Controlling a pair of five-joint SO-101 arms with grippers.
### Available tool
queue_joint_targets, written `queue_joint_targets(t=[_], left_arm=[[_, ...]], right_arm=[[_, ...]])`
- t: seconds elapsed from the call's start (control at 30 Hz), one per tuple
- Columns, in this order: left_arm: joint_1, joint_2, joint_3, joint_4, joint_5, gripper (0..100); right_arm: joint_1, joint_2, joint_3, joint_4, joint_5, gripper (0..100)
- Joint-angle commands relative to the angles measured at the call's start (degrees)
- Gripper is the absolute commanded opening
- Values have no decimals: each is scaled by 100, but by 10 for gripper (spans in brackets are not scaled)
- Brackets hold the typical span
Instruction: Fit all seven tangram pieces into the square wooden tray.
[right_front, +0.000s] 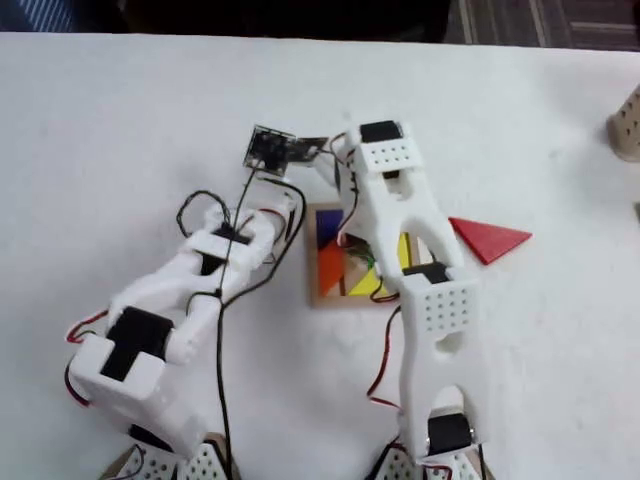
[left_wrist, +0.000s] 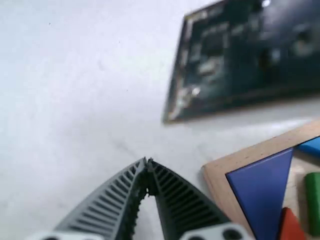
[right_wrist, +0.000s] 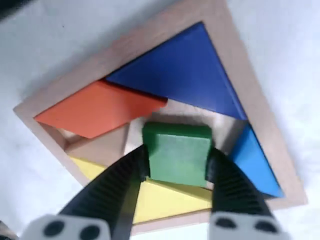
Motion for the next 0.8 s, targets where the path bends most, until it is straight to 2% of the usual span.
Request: queue_joint_targets(t=[0.0, 0.07, 0.17, 0.3, 0.43, 0.5, 0.77], left_arm=[[-66, -48, -343, -176, -35, 23], [-66, -48, -343, -176, -35, 23], [-66, -48, -343, -176, -35, 23], [-66, -48, -343, -176, -35, 23], [-66, -48, -343, -176, -35, 23], [-66, -48, -343, -176, -35, 23], [-66, -48, -343, -176, -35, 23]], right_arm=[[66, 40, -18, 22, 62, 92], [66, 13, -35, 22, 35, 58], [66, -40, -334, 66, -422, 18], [-13, -145, -554, 382, -624, 69], [-119, -268, -202, 382, -1081, 214], [-233, -347, 18, 382, -1064, 257], [-549, -778, 809, 119, -1116, 242]])
